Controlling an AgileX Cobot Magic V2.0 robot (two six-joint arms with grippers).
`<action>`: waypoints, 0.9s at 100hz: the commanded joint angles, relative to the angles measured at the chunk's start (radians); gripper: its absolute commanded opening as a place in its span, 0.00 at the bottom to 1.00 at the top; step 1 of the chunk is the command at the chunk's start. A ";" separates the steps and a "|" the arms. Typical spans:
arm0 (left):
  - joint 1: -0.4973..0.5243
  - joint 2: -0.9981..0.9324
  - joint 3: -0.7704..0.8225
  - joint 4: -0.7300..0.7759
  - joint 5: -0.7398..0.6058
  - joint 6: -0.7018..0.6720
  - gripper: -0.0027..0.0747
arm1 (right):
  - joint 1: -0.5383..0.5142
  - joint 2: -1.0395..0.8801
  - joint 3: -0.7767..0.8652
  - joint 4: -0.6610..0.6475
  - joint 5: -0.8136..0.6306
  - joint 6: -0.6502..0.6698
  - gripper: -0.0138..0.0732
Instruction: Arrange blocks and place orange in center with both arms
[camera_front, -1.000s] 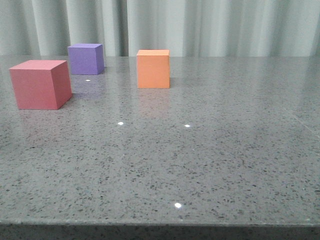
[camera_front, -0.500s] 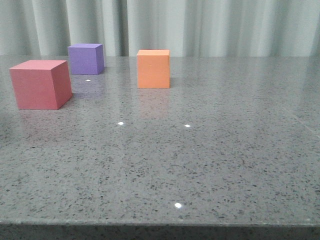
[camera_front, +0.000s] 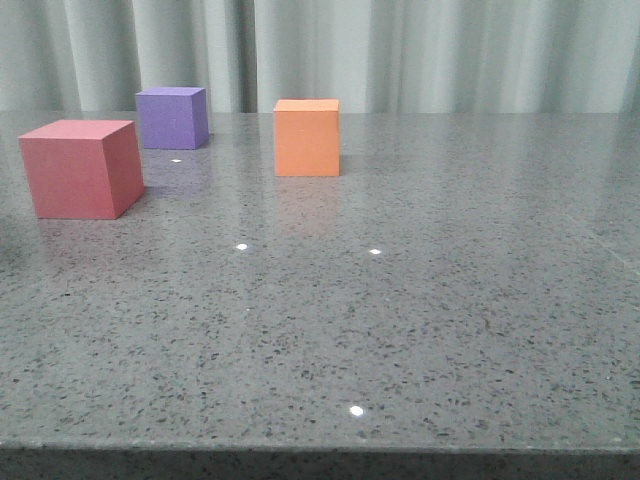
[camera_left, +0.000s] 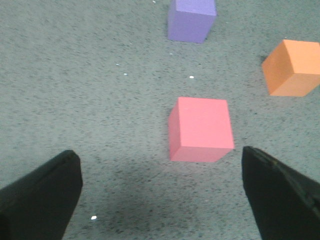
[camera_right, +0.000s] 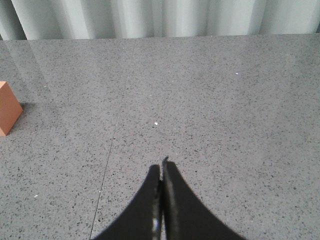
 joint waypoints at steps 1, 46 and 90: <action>-0.019 0.032 -0.063 -0.055 -0.061 -0.001 0.81 | -0.008 -0.005 -0.027 -0.016 -0.070 -0.004 0.08; -0.358 0.426 -0.407 0.107 -0.071 -0.202 0.81 | -0.008 -0.005 -0.027 -0.016 -0.070 -0.004 0.08; -0.552 0.816 -0.796 0.333 0.000 -0.398 0.81 | -0.008 -0.005 -0.027 -0.016 -0.070 -0.004 0.08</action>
